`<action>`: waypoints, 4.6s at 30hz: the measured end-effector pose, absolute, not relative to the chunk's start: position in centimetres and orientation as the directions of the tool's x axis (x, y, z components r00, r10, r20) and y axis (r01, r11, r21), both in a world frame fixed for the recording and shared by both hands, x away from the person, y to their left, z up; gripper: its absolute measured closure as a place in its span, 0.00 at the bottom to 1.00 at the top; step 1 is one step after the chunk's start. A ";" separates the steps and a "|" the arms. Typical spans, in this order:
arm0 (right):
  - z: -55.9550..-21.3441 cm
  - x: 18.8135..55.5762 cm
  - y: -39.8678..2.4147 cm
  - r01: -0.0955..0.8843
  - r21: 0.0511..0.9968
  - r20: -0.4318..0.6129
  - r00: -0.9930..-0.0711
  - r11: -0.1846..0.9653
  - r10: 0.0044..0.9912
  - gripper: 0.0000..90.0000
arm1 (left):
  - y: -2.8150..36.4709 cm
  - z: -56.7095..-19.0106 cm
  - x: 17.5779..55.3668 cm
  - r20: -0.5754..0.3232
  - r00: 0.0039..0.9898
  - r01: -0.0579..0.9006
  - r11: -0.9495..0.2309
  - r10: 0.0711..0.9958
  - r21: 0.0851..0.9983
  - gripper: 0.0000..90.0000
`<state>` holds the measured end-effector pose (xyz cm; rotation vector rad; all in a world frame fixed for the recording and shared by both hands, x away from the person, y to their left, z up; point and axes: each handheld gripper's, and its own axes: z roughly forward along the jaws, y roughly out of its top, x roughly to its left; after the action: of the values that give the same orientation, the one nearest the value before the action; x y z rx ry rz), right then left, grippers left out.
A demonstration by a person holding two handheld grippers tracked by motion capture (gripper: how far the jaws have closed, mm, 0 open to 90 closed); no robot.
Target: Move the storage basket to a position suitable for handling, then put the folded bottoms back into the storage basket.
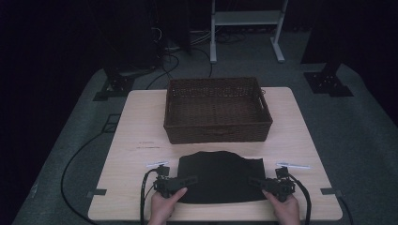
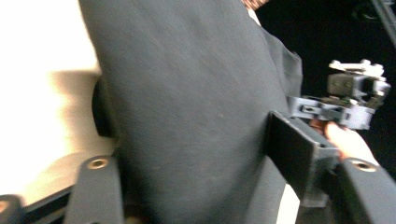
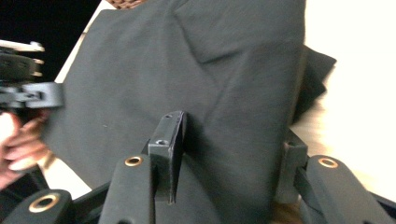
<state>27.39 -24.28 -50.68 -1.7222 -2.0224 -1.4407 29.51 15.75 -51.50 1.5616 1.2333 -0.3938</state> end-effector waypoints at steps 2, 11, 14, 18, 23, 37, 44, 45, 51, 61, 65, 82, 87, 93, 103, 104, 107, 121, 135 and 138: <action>-50.8 27.5 -23.7 0.822 0.561 0.635 -0.352 -0.097 0.688 0.63 | 15.0 -51.6 29.7 -0.773 0.417 0.859 0.072 0.478 0.508 0.45; -51.4 27.7 -22.6 0.842 0.533 0.693 -0.379 -0.083 0.614 0.80 | 15.5 -52.0 30.5 -0.816 0.406 0.884 0.050 0.411 0.464 0.64; -51.1 27.6 -22.6 0.835 0.543 0.704 -0.398 -0.086 0.588 0.82 | 15.8 -52.2 30.6 -0.847 0.396 0.891 0.076 0.354 0.448 0.69; -50.7 27.5 -23.0 0.833 0.544 0.730 -0.407 -0.105 0.548 0.82 | 16.1 -51.7 30.6 -0.843 0.422 0.876 0.089 0.334 0.474 0.77; -49.6 27.3 -23.3 0.813 0.571 0.726 -0.433 -0.116 0.534 0.83 | 15.7 -51.0 30.6 -0.831 0.447 0.864 0.081 0.330 0.497 0.83; -46.1 27.4 -23.9 0.762 0.626 0.729 -0.496 -0.166 0.471 0.83 | 16.1 -46.3 30.6 -0.796 0.534 0.809 0.102 0.284 0.579 0.83; -43.5 28.3 -24.0 0.732 0.658 0.714 -0.533 -0.177 0.453 0.83 | 16.4 -44.0 31.7 -0.782 0.563 0.789 0.107 0.267 0.605 0.83; -43.1 28.4 -24.0 0.728 0.663 0.711 -0.538 -0.176 0.453 0.83 | 16.3 -43.7 31.8 -0.781 0.565 0.786 0.115 0.266 0.607 0.83; -40.8 29.5 -23.9 0.701 0.693 0.688 -0.572 -0.170 0.448 0.83 | 16.5 -41.8 32.6 -0.768 0.588 0.763 0.142 0.255 0.631 0.83; -37.9 31.5 -23.7 0.674 0.718 0.670 -0.602 -0.172 0.435 0.83 | 16.7 -38.5 34.3 -0.736 0.623 0.729 0.143 0.265 0.669 0.83; -36.9 32.3 -23.6 0.666 0.728 0.657 -0.612 -0.160 0.441 0.83 | 16.8 -37.8 34.9 -0.735 0.623 0.726 0.150 0.269 0.671 0.83; -33.8 35.5 -22.6 0.651 0.749 0.629 -0.641 -0.121 0.440 0.83 | 17.8 -35.5 37.3 -0.732 0.616 0.721 0.166 0.290 0.673 0.83; -32.7 36.5 -22.4 0.643 0.757 0.618 -0.651 -0.112 0.441 0.83 | 17.8 -34.5 38.2 -0.721 0.624 0.709 0.170 0.302 0.685 0.83; -31.4 38.0 -22.3 0.637 0.763 0.611 -0.657 -0.107 0.442 0.83 | 17.8 -33.4 39.4 -0.718 0.626 0.703 0.179 0.303 0.688 0.83; -29.7 40.0 -22.4 0.631 0.770 0.601 -0.667 -0.094 0.441 0.83 | 17.8 -32.3 41.3 -0.724 0.620 0.705 0.190 0.301 0.683 0.83; -29.7 40.2 -22.4 0.629 0.772 0.599 -0.669 -0.094 0.441 0.83 | 17.8 -32.2 41.5 -0.725 0.619 0.706 0.190 0.303 0.682 0.83; -29.6 40.7 -22.4 0.633 0.768 0.601 -0.664 -0.093 0.444 0.83 | 17.7 -32.1 42.0 -0.724 0.616 0.708 0.186 0.309 0.682 0.83; -28.9 43.0 -22.5 0.633 0.768 0.597 -0.651 -0.097 0.469 0.83 | 17.2 -31.4 44.4 -0.722 0.608 0.708 0.185 0.330 0.681 0.83; -29.2 45.3 -22.7 0.647 0.756 0.607 -0.632 -0.104 0.481 0.83 | 16.8 -31.3 46.9 -0.724 0.590 0.719 0.176 0.356 0.672 0.83; -29.4 45.9 -22.7 0.652 0.751 0.609 -0.625 -0.103 0.488 0.83 | 16.8 -31.5 47.5 -0.728 0.586 0.723 0.177 0.357 0.668 0.83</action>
<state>45.94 -22.72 -29.40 -1.2898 -2.0077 -1.8294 47.54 16.75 -31.50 1.4297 0.9873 -0.3295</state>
